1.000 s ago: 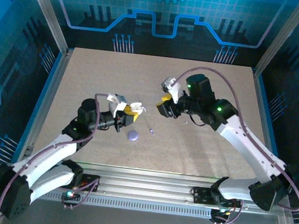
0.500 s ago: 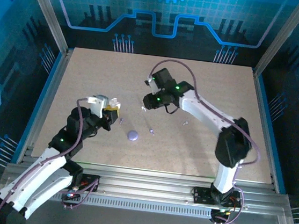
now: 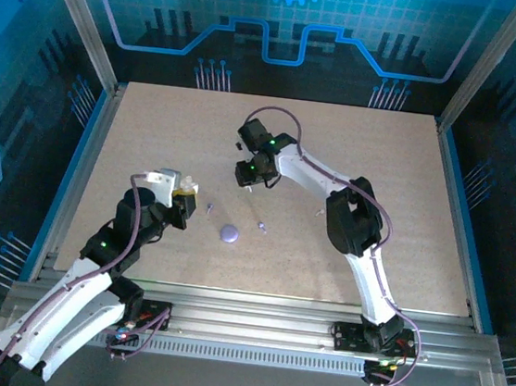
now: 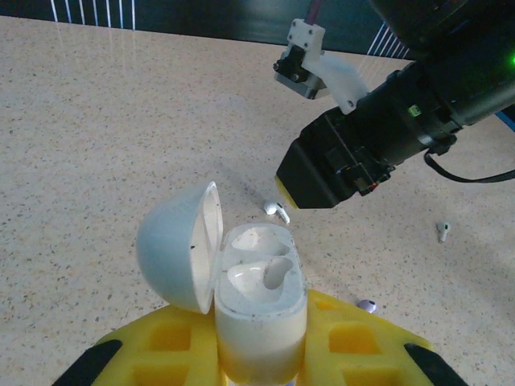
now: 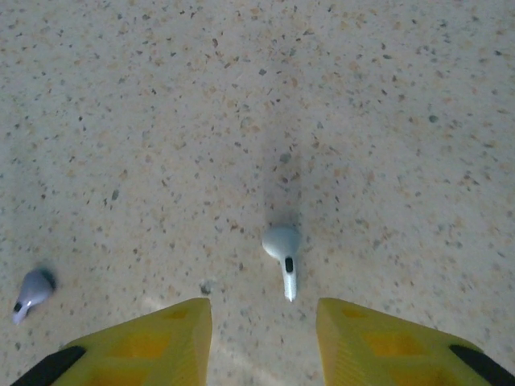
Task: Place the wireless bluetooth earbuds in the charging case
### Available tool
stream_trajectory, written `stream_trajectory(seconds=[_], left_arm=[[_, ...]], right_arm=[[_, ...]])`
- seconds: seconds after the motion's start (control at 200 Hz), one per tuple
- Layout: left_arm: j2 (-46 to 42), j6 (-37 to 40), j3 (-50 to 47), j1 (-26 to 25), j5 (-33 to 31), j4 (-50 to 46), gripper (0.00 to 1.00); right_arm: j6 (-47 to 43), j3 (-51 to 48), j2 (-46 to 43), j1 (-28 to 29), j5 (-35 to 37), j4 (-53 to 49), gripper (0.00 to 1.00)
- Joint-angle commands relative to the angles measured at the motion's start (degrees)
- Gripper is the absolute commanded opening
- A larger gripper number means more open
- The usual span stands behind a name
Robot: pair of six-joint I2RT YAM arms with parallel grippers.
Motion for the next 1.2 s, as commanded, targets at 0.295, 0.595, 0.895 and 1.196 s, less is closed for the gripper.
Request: stream_trajectory(seconds=[0.295, 0.595, 0.895, 1.196], left_arm=[[-1.1, -1.0, 1.4, 0.6, -1.1, 0.5, 0.14], [-0.9, -0.4, 1.6, 0.6, -1.1, 0.6, 0.15], [-0.9, -0.2, 1.4, 0.6, -1.0, 1.1, 0.15], [0.0, 0.1, 1.7, 0.6, -1.0, 0.7, 0.15]], right_arm=[[-0.9, 9.3, 9.1, -0.3, 2.2, -3.4, 0.39], [-1.5, 12.0, 11.4, -0.3, 3.1, -5.2, 0.37], [-2.0, 12.3, 11.6, -0.3, 3.6, -6.9, 0.35], [-2.1, 11.7, 12.0, -0.1, 3.5, -7.1, 0.3]])
